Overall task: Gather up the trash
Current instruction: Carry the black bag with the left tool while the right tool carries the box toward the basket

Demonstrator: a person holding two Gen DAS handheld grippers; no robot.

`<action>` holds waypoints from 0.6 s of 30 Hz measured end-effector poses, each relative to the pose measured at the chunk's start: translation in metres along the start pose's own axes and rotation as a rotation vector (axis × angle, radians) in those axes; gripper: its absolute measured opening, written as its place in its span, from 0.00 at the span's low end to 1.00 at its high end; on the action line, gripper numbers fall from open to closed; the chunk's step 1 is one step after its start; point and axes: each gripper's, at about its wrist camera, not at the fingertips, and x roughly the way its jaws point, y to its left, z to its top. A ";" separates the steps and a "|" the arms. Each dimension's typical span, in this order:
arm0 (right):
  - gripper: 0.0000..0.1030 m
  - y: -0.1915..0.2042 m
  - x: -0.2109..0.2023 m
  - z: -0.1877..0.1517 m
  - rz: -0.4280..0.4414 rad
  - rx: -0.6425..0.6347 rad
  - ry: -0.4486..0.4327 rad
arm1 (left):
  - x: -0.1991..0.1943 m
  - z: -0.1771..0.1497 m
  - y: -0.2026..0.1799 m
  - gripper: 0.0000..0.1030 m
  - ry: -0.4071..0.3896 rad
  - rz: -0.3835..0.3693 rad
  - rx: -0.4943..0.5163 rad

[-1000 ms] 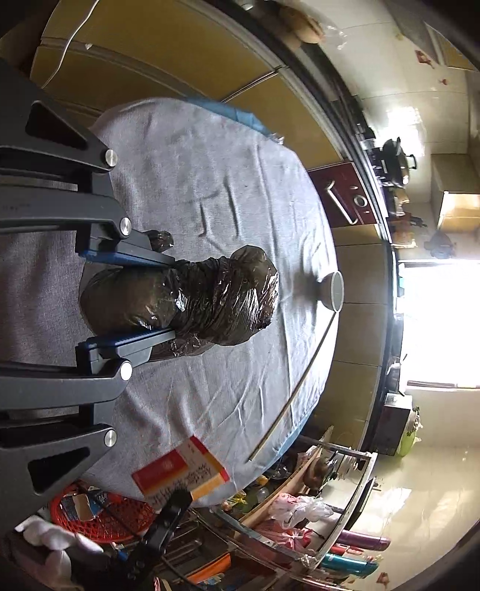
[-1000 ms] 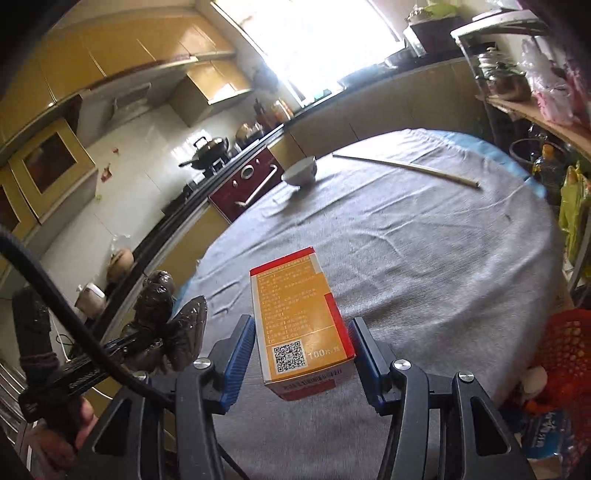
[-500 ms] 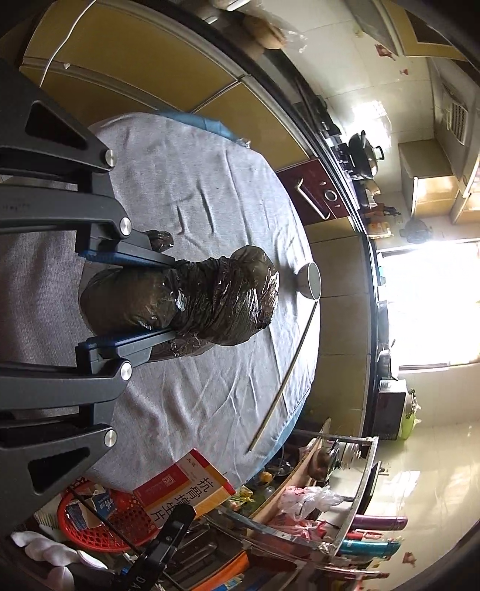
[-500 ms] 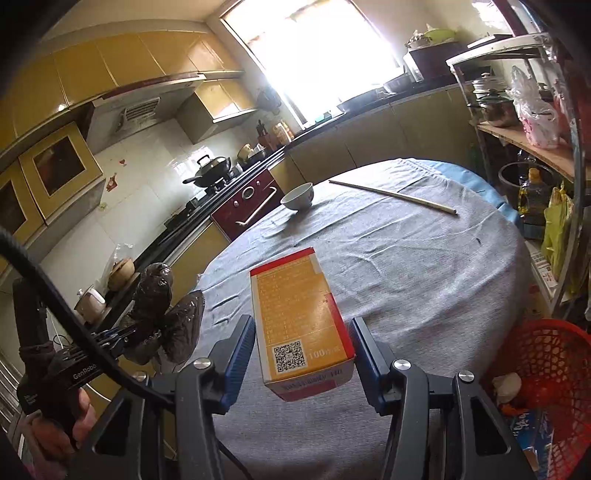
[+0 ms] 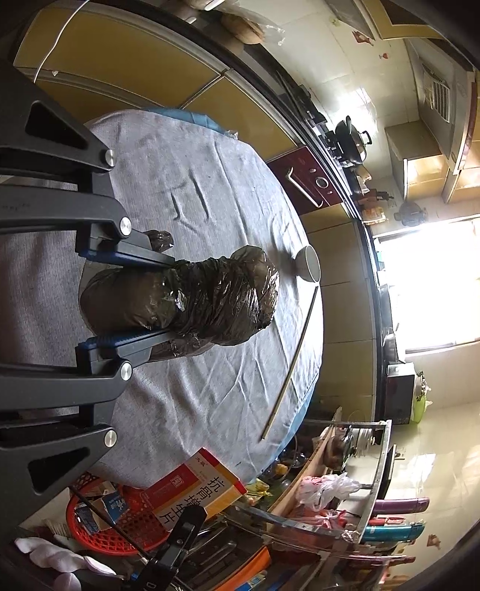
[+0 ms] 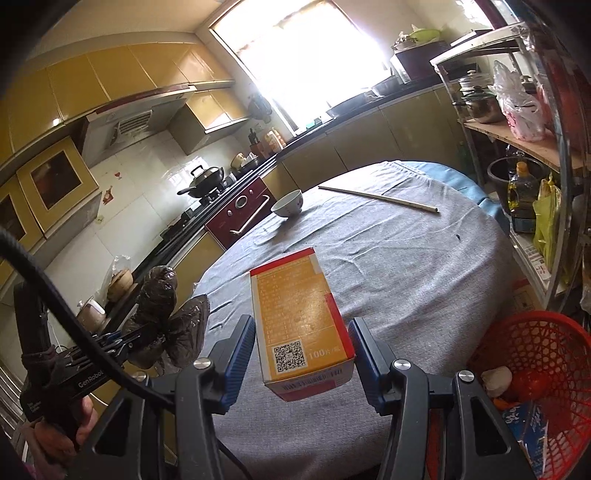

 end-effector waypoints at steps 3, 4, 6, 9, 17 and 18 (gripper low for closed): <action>0.54 -0.002 -0.003 -0.001 -0.002 0.002 -0.004 | 0.001 0.001 -0.005 0.32 0.003 0.002 0.013; 0.54 -0.003 -0.004 -0.001 -0.003 0.004 -0.006 | 0.001 0.001 -0.007 0.31 0.003 0.002 0.016; 0.54 -0.006 -0.007 -0.001 -0.004 0.010 -0.011 | 0.000 0.001 -0.010 0.31 0.001 -0.001 0.025; 0.54 -0.007 -0.012 -0.001 -0.010 0.015 -0.020 | -0.001 0.002 -0.016 0.32 -0.003 -0.002 0.043; 0.54 -0.013 -0.026 -0.003 -0.020 0.029 -0.035 | -0.001 0.003 -0.030 0.32 -0.002 -0.011 0.076; 0.54 -0.014 -0.028 -0.003 -0.020 0.030 -0.036 | -0.001 0.003 -0.032 0.32 -0.002 -0.012 0.082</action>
